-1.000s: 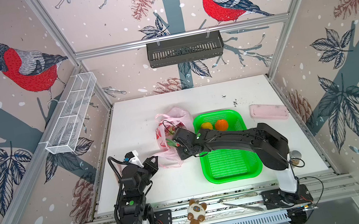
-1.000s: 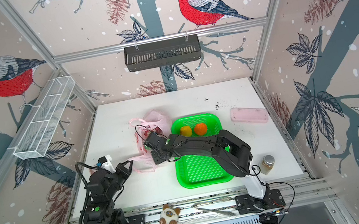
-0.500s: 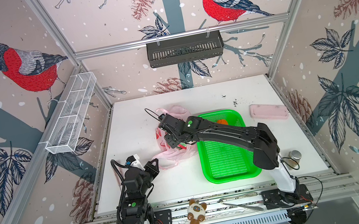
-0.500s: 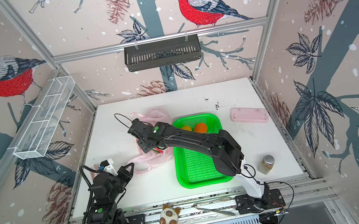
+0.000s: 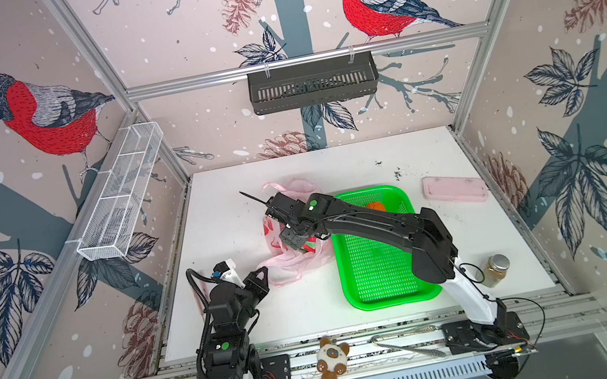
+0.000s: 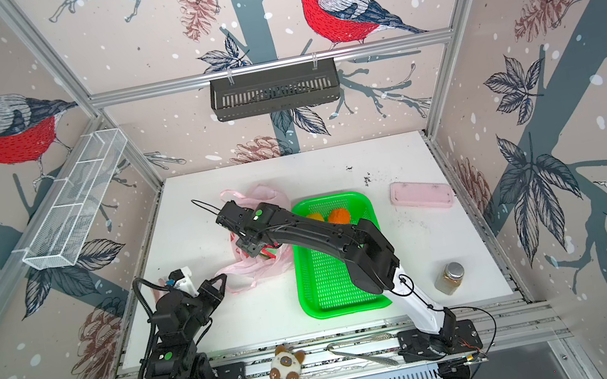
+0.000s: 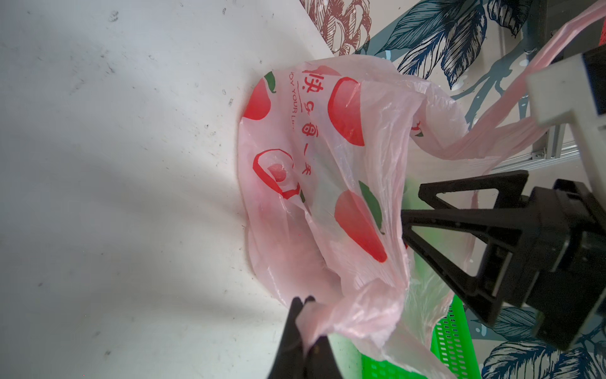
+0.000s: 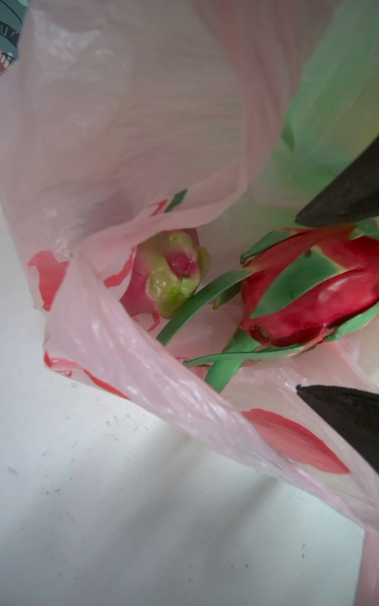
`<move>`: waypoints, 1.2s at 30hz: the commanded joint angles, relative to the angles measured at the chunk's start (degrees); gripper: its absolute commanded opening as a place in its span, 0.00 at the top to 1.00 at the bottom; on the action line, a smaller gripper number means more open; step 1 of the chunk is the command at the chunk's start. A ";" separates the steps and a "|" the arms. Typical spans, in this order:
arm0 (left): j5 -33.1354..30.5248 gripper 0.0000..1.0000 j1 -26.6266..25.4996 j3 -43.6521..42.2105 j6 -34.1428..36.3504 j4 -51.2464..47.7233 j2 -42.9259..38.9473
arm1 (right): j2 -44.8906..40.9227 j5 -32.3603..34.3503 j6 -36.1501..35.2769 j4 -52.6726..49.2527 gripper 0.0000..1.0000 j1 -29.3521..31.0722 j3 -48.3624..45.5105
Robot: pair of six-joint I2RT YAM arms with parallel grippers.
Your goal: Untie the knot of the plastic bag and take out the fruit
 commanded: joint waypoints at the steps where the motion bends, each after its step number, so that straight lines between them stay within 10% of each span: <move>1: 1.07 1.00 0.01 0.49 0.56 1.83 0.09 | -1.19 1.52 -3.01 -2.14 0.17 -0.08 -1.85; 30: 4.34 1.00 -0.15 0.94 -1.54 -0.38 -0.88 | 6.54 -2.95 -6.79 0.09 0.15 -3.23 -3.74; 36: 3.79 1.00 -0.08 1.18 -1.65 -1.00 -1.80 | 6.86 -2.32 -6.70 0.68 0.40 -3.62 -2.40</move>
